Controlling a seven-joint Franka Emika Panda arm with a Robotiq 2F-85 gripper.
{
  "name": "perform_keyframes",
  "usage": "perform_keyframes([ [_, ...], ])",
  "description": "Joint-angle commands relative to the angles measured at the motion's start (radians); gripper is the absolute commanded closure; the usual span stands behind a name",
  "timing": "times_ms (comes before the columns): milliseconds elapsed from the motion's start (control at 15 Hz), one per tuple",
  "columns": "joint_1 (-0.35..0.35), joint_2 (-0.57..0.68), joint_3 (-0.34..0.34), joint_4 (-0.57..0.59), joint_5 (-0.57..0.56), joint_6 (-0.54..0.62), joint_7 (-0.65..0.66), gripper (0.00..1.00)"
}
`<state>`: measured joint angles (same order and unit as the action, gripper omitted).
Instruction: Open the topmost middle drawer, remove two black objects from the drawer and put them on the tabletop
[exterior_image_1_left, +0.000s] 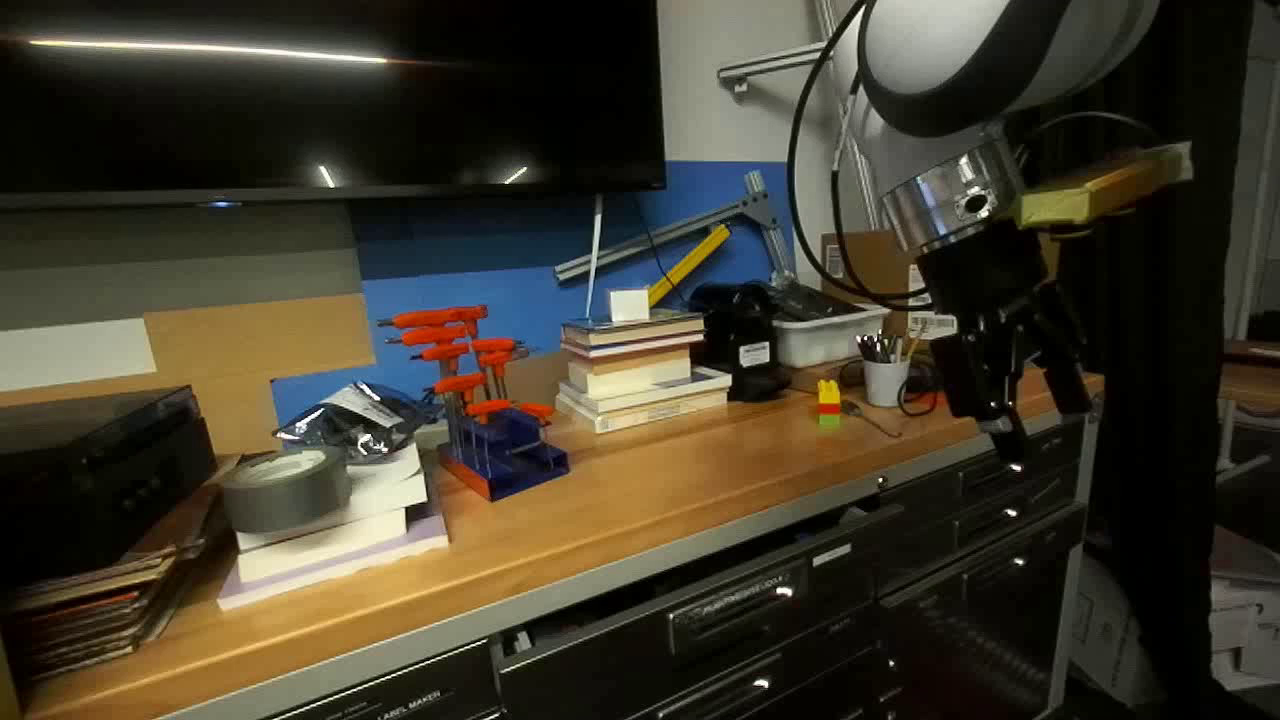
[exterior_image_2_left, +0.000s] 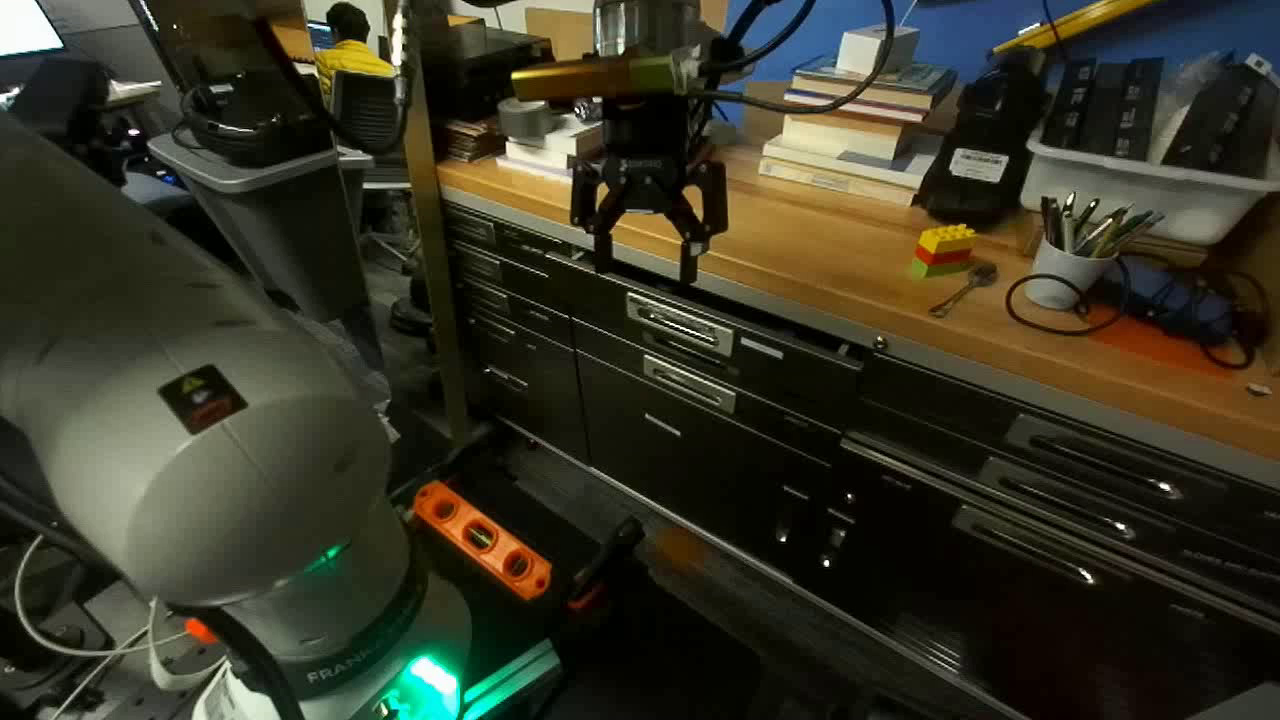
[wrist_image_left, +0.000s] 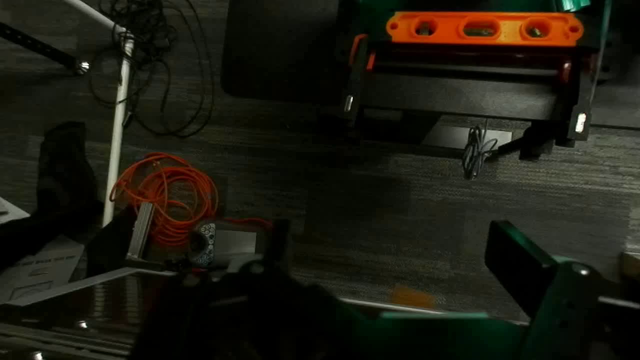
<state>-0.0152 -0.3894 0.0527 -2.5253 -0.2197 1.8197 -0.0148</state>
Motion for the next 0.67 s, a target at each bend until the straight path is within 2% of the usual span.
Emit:
perform_keyframes([
  [0, 0.011, 0.0, -0.01, 0.006, -0.003, -0.003, 0.003, 0.0],
  [267, 0.011, -0.001, -0.01, 0.011, -0.003, -0.003, 0.003, 0.0],
  [600, 0.007, 0.062, -0.029, 0.004, 0.085, 0.087, 0.075, 0.0],
])
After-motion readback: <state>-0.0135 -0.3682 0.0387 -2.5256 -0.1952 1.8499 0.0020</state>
